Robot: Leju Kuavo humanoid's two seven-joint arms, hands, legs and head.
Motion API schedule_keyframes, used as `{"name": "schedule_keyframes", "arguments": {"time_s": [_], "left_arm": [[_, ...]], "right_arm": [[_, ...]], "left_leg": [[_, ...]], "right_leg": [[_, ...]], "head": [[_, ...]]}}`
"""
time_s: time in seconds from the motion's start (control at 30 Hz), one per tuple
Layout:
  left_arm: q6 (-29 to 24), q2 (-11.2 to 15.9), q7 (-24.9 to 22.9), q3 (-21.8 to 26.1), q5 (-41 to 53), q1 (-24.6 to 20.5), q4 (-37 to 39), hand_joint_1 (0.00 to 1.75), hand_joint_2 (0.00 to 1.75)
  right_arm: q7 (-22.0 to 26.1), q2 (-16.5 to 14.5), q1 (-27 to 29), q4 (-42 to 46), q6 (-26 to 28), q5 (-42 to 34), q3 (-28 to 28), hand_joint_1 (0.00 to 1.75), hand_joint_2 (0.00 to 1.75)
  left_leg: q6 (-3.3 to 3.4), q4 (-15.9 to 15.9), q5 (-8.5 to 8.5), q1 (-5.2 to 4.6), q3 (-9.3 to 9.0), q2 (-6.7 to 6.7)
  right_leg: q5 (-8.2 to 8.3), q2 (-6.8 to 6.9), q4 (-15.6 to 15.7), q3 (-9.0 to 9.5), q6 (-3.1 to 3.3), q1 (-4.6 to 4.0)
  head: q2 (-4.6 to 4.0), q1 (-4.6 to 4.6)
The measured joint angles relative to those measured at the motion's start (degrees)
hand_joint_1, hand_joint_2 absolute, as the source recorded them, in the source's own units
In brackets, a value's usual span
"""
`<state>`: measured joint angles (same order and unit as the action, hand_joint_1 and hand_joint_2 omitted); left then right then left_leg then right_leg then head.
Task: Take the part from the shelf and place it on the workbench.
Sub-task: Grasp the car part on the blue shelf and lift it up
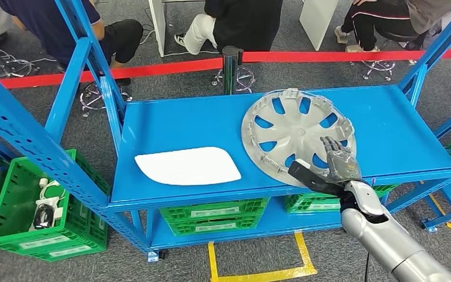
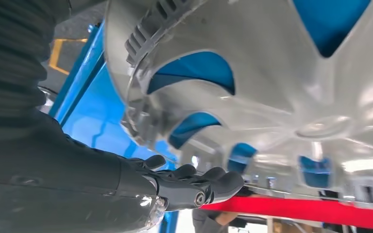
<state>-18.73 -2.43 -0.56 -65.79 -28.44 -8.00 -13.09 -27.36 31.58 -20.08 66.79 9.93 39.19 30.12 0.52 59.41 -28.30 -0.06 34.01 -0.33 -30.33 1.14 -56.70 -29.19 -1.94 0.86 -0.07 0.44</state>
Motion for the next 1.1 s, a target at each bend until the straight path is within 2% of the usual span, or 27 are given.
{"name": "schedule_keyframes", "arguments": {"time_s": [0.57, 1.07, 1.1], "left_arm": [[-0.21, 0.11, 1.09, 0.0, -0.24, 0.37, 0.0, 0.0, 0.0], [-0.42, 1.26, 2.27, 0.0, 0.42, -0.29, 0.0, 0.0, 0.0], [-0.42, 1.34, 2.29, 0.0, 0.4, -0.3, 0.0, 0.0, 0.0]], "right_arm": [[0.2, 3.29, 0.07, -1.44, -1.31, -3.74, -0.54, 0.0, 1.75], [3.97, 2.71, -1.36, -1.86, -3.95, -4.48, -0.63, 0.01, 1.75], [3.99, 2.71, -1.41, -1.88, -4.01, -4.52, -0.63, 0.43, 1.75]], "left_leg": [[0.02, 0.0, 0.0, 0.0, -0.27, -0.33], [0.03, 0.0, 0.0, 0.02, -0.36, 0.37], [0.03, 0.0, 0.0, 0.03, -0.36, 0.4]], "right_leg": [[0.0, 0.26, 0.22, 0.48, -0.03, 0.01], [0.06, 0.08, 0.22, 0.5, -0.1, 0.0], [0.06, 0.06, 0.22, 0.5, -0.1, -0.01]], "head": [[0.0, 0.04], [0.0, 0.01], [0.0, 0.01]]}}
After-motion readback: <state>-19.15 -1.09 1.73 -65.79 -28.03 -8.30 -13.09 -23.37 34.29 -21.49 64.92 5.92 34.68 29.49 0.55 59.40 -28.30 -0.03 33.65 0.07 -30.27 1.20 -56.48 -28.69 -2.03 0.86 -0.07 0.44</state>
